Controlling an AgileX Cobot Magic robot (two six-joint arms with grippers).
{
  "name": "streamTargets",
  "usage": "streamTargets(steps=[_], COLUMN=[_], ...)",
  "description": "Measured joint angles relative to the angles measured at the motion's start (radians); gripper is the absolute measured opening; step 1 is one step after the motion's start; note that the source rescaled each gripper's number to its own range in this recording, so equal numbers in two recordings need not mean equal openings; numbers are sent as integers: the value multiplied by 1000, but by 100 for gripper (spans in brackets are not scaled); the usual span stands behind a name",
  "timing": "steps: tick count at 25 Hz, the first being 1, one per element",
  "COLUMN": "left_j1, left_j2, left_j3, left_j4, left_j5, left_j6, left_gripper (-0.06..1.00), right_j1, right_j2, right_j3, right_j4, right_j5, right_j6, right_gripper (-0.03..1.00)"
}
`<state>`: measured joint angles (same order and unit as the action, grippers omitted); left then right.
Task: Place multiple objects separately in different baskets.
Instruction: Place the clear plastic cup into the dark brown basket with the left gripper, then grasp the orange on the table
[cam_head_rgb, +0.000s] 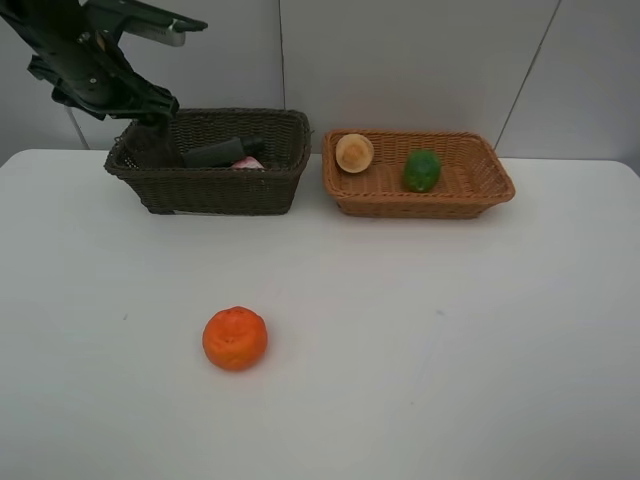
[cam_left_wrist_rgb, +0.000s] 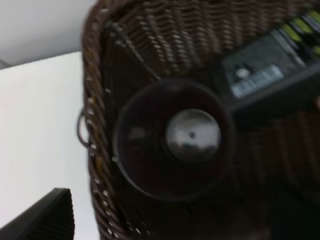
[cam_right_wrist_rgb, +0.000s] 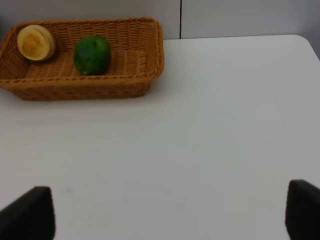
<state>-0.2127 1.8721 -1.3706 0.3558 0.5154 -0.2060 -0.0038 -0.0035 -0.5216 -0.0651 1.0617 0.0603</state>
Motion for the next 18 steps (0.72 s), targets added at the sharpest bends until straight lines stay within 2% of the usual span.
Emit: streamTargets(steps=[6,9,12,18], left_j1=[-124,-196,-268,-389], left_j2=[-62,-74,-75,-75], left_j3=[0,22,71,172], left_j4=[-130,-173,-191,-216], left_j5=[190,269,316,347], left_j6=[252,333,383,407], left_gripper=[100,100,100,100], right_j1=[0,0,0,0], right_j2=[0,0,0,0], right_j3=[0,0,0,0], right_j4=[0,0,0,0], right_j5=[0,0,0,0], right_j6=[0,0,0,0], right_gripper=[100,100,100,100])
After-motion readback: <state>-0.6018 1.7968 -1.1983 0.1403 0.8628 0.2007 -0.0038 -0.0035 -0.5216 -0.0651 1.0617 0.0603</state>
